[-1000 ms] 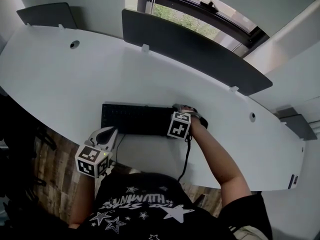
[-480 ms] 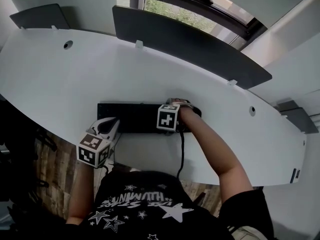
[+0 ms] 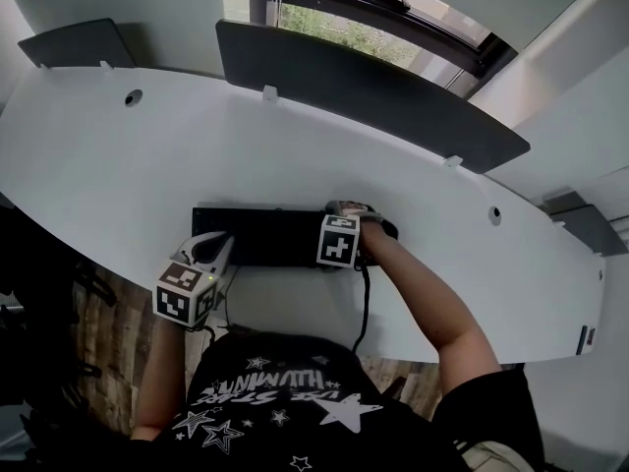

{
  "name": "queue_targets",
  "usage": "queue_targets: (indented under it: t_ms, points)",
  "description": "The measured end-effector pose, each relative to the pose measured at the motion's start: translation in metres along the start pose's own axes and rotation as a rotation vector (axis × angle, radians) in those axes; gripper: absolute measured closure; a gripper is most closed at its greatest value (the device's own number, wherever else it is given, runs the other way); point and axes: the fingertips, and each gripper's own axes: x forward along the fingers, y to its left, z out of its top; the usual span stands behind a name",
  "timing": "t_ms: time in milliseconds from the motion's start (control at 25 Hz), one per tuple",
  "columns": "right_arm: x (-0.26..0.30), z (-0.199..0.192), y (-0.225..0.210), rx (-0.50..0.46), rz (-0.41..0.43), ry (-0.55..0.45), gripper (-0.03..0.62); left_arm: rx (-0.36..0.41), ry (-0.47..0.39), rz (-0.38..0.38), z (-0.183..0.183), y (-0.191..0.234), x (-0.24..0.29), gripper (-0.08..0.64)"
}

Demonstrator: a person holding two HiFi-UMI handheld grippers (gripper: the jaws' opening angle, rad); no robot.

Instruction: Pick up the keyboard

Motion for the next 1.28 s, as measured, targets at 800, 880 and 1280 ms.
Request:
queue_targets:
  t_ms: [800,880,1280]
  points:
    - [-0.032,0.007,0.011,-0.020,-0.534,0.026,0.014,0.295,-0.046,-0.016,0.034,-0.011,-0.012,0.549]
    - [-0.032,-0.002,0.013,-0.044,-0.595,0.071,0.014,0.347,-0.031,-0.021,0.036,-0.012,-0.010,0.548]
    - [-0.041,-0.004,0.019,-0.070,-0.827,0.054,0.014,0.756,0.156,-0.148,0.015,-0.032,0.011,0.290]
